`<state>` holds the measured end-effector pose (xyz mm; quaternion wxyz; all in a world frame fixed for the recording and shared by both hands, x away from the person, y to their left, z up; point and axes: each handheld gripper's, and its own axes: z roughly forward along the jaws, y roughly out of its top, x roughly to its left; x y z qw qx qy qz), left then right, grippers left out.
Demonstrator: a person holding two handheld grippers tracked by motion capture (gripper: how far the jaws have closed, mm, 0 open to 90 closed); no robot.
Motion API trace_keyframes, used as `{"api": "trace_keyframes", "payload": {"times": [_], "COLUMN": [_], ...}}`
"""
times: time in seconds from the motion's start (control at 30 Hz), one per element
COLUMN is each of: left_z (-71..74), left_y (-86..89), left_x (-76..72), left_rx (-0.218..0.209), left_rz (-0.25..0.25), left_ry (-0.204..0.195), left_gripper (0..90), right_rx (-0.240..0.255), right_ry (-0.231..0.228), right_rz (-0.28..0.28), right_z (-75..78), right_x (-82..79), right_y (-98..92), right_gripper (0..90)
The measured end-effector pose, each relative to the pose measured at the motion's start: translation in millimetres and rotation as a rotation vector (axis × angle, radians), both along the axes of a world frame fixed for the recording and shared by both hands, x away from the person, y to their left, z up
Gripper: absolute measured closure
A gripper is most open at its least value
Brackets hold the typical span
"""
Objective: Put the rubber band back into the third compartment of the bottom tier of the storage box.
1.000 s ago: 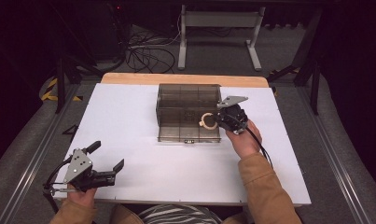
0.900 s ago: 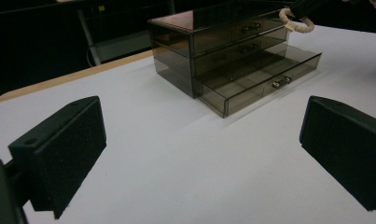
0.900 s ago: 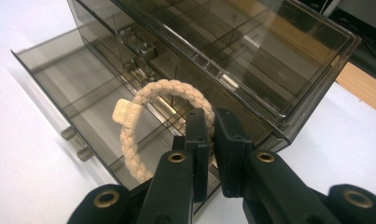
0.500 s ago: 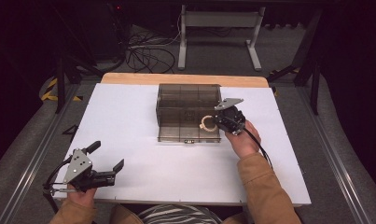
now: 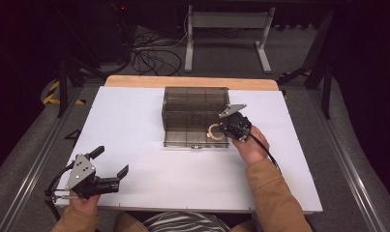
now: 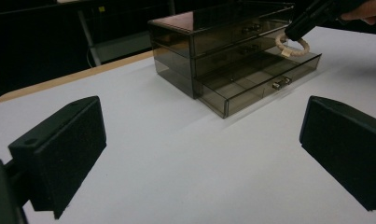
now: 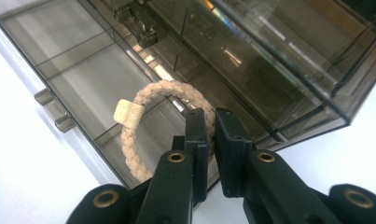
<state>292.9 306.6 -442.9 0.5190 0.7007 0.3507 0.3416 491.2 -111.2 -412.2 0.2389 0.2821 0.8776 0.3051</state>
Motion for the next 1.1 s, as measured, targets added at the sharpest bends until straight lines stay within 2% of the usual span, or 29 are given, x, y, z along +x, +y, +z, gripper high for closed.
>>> {"api": "trace_keyframes", "payload": {"times": [0.57, 0.9, 1.1], "left_z": [0.0, -0.1, -0.1], "left_y": [-0.1, -0.3, -0.2], "left_x": [0.5, 0.5, 0.6], "left_rx": [0.003, 0.000, 0.000], "left_rz": [-0.004, -0.001, -0.002], "left_ry": [0.001, 0.002, 0.002], "left_gripper": [1.1, 1.1, 1.1], "right_rx": [-0.070, -0.075, -0.067], "right_ry": [0.032, 0.057, 0.064], "right_rz": [0.000, 0.012, 0.019], "right_z": [-11.1, -14.0, -14.1], "right_x": [3.1, 4.1, 4.4], "right_y": [5.5, 6.9, 6.8], "right_gripper": [83.7, 82.9, 77.9]}}
